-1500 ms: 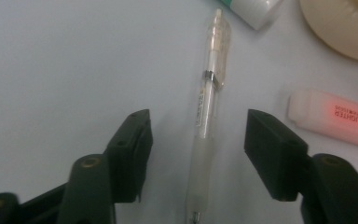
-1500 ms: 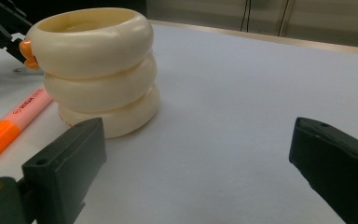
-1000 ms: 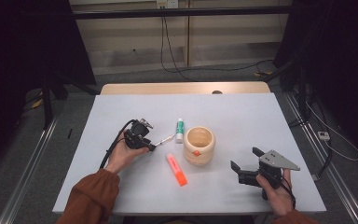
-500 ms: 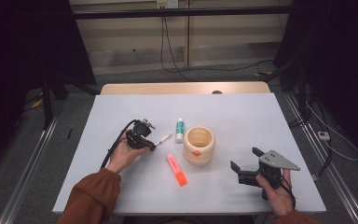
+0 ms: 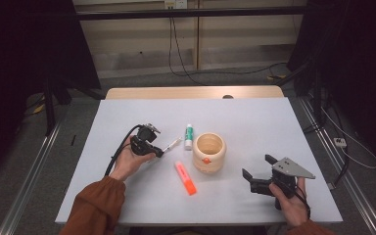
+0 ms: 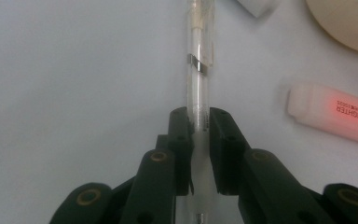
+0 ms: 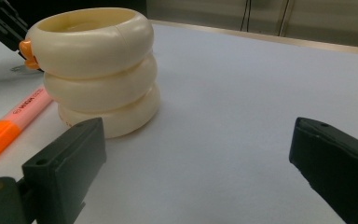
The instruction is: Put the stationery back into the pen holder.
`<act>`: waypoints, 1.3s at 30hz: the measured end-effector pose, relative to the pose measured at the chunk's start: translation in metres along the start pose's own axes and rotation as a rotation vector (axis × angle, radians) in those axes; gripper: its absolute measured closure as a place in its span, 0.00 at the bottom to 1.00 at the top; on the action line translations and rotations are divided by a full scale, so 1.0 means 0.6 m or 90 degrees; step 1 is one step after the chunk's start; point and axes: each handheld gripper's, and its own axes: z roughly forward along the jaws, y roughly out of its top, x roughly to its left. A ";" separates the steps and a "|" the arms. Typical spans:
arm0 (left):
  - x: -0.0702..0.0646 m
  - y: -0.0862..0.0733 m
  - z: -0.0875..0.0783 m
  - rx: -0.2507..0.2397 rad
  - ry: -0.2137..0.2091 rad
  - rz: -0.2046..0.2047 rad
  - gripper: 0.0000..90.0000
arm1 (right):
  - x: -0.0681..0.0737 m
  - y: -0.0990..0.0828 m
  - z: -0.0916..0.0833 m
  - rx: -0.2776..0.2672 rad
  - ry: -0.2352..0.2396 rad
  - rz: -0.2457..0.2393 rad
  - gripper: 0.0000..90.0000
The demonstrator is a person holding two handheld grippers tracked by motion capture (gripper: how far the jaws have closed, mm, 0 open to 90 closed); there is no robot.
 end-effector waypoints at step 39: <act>-0.016 -0.017 -0.098 -0.155 -0.040 0.003 0.89 | 0.000 0.000 0.001 0.002 0.005 0.000 0.04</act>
